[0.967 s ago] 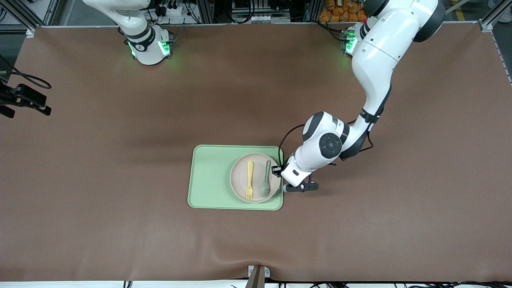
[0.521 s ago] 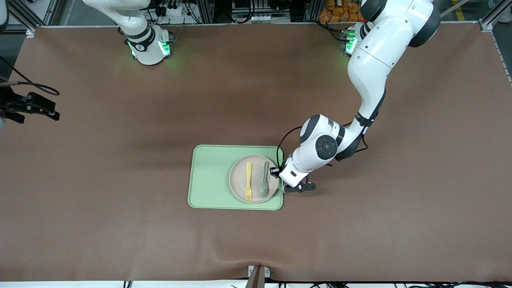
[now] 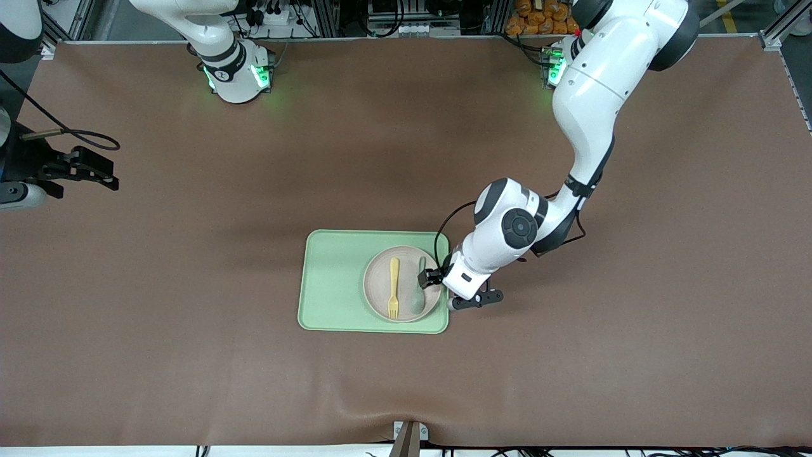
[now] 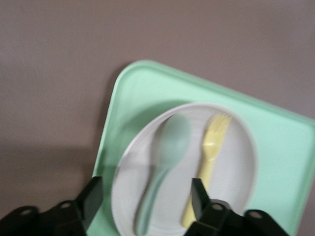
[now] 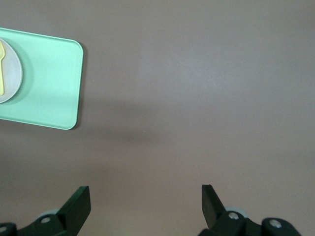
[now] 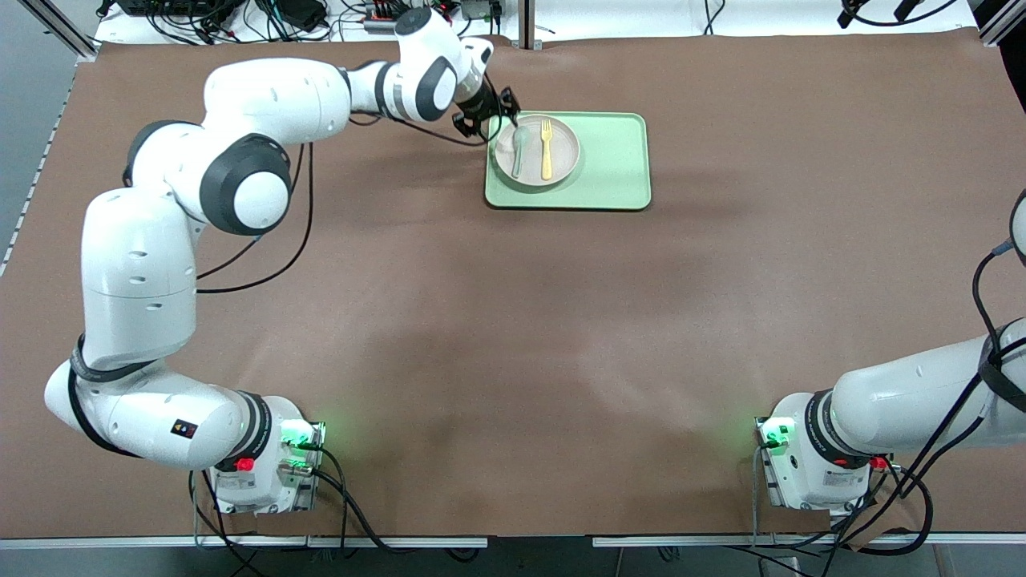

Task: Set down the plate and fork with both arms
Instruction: 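Lower the plate onto the tray and open the left gripper, then withdraw the left gripper while the right gripper reaches toward the tray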

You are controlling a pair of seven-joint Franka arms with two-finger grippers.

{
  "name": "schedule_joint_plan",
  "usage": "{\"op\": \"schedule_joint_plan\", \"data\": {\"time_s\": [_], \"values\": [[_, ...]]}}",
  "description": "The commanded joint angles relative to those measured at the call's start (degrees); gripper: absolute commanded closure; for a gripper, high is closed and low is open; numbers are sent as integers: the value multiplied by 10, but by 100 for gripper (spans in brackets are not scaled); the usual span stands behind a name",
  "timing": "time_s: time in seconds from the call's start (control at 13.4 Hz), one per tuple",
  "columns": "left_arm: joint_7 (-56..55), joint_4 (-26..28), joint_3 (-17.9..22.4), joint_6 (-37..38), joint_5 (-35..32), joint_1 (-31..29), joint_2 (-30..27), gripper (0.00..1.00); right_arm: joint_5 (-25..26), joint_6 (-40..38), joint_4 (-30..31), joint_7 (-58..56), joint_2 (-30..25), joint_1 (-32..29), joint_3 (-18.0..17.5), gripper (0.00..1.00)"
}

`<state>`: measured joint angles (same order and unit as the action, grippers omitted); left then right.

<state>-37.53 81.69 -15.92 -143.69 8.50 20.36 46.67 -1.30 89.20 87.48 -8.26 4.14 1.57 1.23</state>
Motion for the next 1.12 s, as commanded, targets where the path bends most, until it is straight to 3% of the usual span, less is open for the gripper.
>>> {"op": "schedule_joint_plan", "data": {"time_s": [0.0, 0.37, 0.52, 0.82, 1.04], "values": [[-23, 12, 20, 72, -2, -7, -80, 0, -2, 12, -19, 0, 32, 29, 1, 0], [-10, 13, 30, 227, -54, -75, -191, 0, -6, 46, -82, 12, 129, 77, 1, 0], [-4, 12, 32, 284, -56, -106, -221, 0, -8, 84, -107, 85, 172, 108, 0, 0], [122, 8, 33, 377, -56, -180, -287, 0, -14, 192, -128, 157, 252, 173, 0, 0], [225, 8, 33, 447, -56, -239, -341, 0, -71, 228, -182, 220, 331, 198, -3, 0]]}}
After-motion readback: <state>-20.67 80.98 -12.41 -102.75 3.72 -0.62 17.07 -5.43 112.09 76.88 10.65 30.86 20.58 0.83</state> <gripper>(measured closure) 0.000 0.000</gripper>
